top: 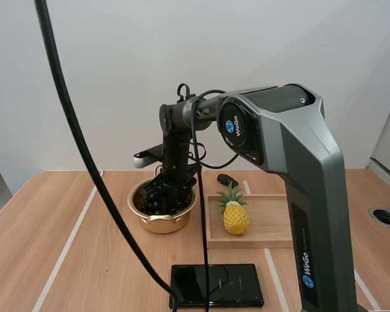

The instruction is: Open the pot, put the grape inside, and close it

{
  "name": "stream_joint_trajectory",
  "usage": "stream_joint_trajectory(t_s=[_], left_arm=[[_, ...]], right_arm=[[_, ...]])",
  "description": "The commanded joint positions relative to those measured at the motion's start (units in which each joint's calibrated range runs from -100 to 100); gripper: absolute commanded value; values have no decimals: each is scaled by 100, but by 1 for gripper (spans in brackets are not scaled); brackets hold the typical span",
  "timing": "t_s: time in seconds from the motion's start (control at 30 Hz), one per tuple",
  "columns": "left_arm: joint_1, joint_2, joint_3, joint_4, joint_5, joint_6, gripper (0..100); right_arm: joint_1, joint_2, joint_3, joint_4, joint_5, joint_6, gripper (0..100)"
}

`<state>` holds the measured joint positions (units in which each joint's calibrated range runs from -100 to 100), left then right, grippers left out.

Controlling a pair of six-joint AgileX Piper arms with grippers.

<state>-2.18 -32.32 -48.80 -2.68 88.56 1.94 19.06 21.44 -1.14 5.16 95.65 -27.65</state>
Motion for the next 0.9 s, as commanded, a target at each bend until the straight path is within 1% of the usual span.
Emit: stream_joint_trajectory(t_s=[0.0,0.2,0.4,0.87], left_arm=[[-2,23,-18,96,-122,-6,0],[-2,23,-18,96,-122,-6,0],[-2,23,-18,96,-122,-6,0],[-2,23,-18,96,-122,-6,0]], right_arm=[[-13,-32,47,-87,435,-9,100],[-13,-222,35,-87,435,-26,100],[-13,-735,-26,-87,435,-34,100],[-13,-2283,-1328,-117,435,36,100]])
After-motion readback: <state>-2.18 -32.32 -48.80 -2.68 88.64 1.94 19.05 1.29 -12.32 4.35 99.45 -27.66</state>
